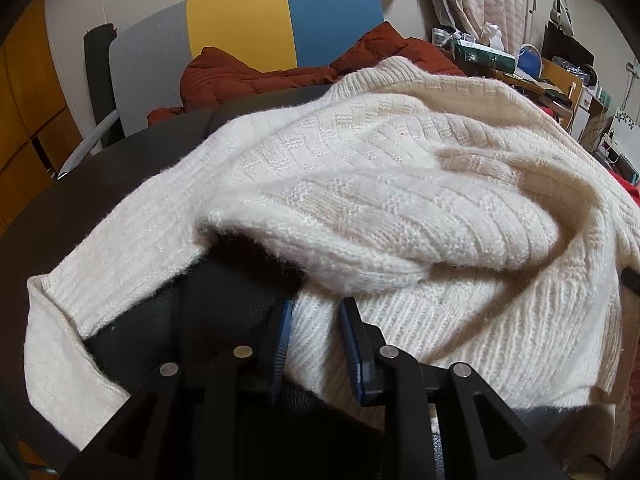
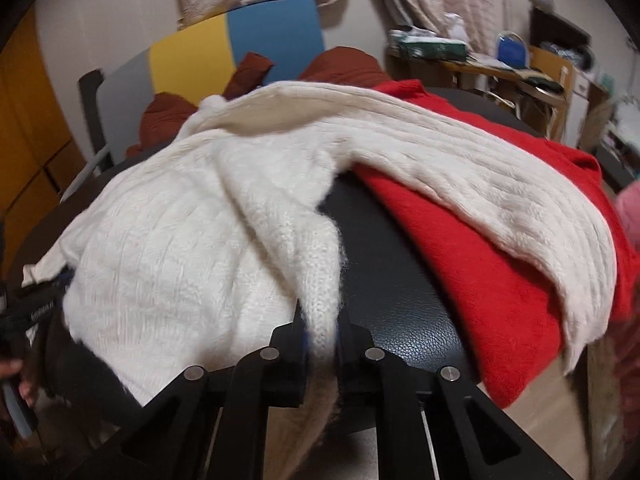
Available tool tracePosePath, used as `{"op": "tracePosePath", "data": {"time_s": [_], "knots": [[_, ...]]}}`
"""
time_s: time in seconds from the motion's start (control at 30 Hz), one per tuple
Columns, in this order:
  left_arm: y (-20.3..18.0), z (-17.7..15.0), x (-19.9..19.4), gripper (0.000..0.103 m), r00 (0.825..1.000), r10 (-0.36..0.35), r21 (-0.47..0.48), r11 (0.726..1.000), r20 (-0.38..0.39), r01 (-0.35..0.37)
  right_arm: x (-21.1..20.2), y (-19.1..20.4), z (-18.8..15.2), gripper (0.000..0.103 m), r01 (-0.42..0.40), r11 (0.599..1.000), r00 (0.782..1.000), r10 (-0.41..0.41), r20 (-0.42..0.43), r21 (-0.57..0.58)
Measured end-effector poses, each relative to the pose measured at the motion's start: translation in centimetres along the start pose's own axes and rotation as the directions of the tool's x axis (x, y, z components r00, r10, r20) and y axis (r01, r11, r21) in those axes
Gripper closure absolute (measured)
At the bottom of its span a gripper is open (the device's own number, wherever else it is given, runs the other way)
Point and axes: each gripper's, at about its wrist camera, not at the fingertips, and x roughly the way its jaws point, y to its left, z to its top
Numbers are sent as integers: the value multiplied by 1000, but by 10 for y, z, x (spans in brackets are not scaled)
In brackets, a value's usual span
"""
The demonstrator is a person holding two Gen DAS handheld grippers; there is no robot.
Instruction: Fold clothes
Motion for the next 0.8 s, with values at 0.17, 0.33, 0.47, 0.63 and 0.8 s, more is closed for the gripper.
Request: {"op": "tracePosePath", "data": {"time_s": [0.17,0.33,0.47,0.63,0.8], "knots": [[2,-1,1,78,1000,1,7,1000,1,-1,-31,25,13,23,-44,997,977,55,205,-58],[3,-1,2,78,1000,1,14,1000,3,-1,-3,74,33,24,-122,979,971,152,184,-166],[4,-2,3,78,1000,1,18,1000,3,-1,38,99,48,69,-188,963,968,215,129,-191],[2,-2,3,78,1000,4,21,1000,2,-4,88,108,72,72,-128,969,984,151,95,-214],[2,-4,2,80,1000,-4,14,1000,-7,4,131,91,69,48,-120,979,993,120,-12,-163]]}}
